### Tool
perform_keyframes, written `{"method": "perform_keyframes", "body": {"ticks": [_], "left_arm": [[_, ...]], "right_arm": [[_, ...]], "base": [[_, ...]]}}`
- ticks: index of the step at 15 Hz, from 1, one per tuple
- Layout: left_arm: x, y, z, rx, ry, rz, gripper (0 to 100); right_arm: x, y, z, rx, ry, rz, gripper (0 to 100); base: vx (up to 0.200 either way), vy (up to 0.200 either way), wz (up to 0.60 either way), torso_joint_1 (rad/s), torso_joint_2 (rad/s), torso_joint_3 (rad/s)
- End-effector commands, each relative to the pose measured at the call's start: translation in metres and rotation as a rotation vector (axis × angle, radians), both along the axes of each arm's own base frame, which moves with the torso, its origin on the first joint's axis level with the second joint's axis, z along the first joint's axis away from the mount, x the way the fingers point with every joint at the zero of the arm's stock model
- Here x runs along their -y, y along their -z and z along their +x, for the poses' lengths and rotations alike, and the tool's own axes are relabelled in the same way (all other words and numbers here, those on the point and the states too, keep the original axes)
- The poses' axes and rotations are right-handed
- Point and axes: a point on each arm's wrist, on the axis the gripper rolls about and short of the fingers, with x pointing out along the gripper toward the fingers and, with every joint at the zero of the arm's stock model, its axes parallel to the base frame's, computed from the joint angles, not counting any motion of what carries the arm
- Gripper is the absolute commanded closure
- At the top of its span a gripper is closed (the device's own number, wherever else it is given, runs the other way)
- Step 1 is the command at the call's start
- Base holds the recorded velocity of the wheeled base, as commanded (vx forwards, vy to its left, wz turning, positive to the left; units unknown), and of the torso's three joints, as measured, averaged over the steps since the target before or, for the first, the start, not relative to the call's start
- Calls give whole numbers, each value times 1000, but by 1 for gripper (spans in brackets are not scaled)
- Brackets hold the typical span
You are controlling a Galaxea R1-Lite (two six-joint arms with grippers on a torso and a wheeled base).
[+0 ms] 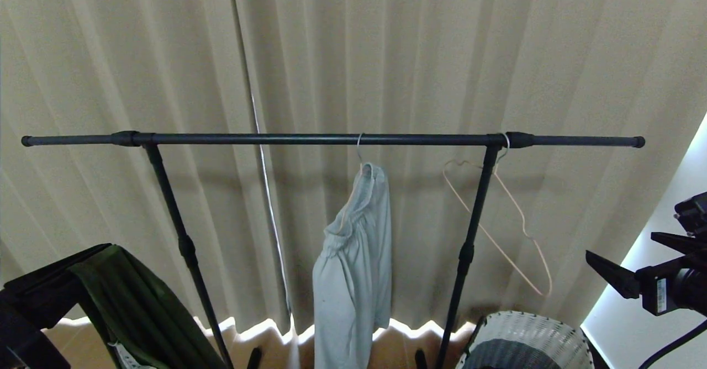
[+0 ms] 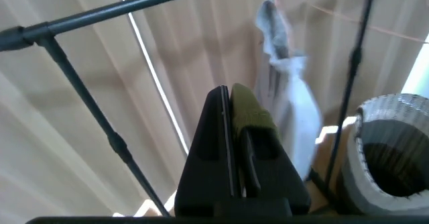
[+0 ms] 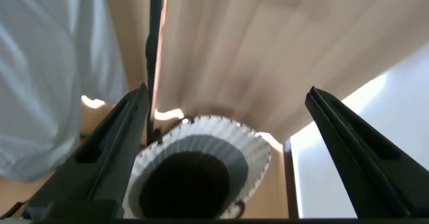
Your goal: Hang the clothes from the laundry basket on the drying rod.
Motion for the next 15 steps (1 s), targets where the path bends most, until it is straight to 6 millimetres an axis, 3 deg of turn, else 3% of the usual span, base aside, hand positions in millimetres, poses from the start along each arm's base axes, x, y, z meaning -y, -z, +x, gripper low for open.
{"method": "perform_keyframes", "body": {"ticks": [1,3,8,15], "left_arm": [[-1,7,0,-27,-13,8,100],[-1,18,-2,-54,-8,34,100],[-1,16,-1,-51,-8,33,100],[-2,16,-2,-45,-10,33,100]], "right_arm": [[-6,1,3,-9,-35,-1,0],[-11,5,16,-42,-62,0,0],[-16,13,58,-112,-71,4,0],[-49,39,107,-228,-81,83,0]], "base": [[0,0,0,0,0,0],[0,0,0,0,0,0],[0,0,0,0,0,0],[0,0,0,0,0,0]]}}
